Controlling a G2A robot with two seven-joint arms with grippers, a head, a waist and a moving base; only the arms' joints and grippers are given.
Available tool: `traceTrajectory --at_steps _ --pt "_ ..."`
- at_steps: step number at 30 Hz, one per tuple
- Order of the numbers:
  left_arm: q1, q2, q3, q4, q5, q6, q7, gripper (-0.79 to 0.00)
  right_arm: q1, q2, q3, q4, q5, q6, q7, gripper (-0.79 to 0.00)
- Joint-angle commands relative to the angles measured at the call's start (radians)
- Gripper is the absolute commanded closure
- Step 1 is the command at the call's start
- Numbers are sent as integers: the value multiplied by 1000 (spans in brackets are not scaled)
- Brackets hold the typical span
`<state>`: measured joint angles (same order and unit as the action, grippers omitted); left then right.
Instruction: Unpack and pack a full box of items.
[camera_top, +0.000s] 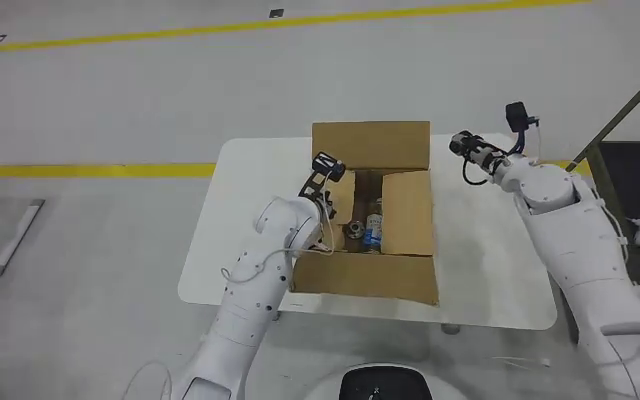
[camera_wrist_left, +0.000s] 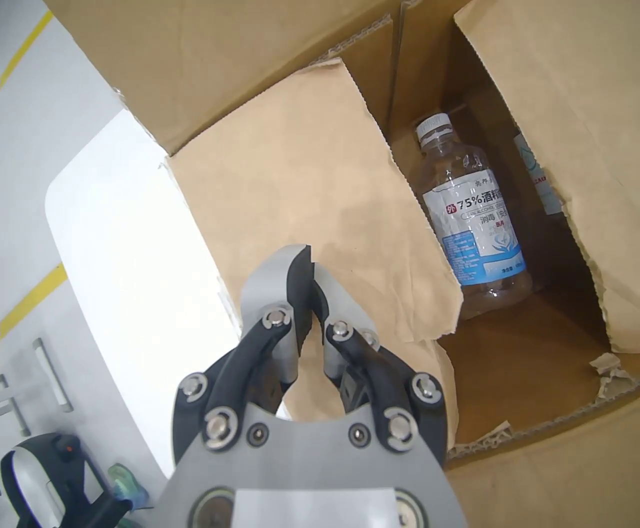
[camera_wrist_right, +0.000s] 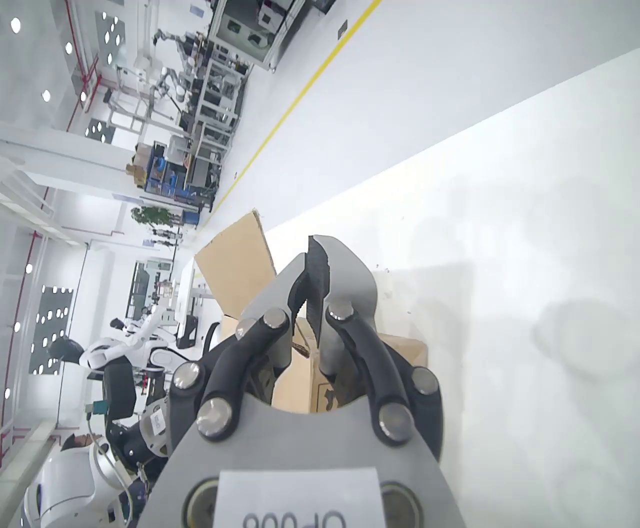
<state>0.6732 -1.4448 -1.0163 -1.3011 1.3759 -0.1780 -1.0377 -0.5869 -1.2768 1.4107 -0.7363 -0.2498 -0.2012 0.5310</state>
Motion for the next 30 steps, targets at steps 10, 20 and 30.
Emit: traceTrajectory --at_steps 10,20,30 --pt "-2 -2 -17 5 -12 24 -4 -105 104 -20 -64 182 20 -156 29 0" --pt "-2 0 -39 -23 -15 35 -14 -785 126 -29 -77 248 78 -230 58 0" --pt "22 10 -85 -91 -4 44 -34 -785 125 -28 -76 275 113 -237 57 0"
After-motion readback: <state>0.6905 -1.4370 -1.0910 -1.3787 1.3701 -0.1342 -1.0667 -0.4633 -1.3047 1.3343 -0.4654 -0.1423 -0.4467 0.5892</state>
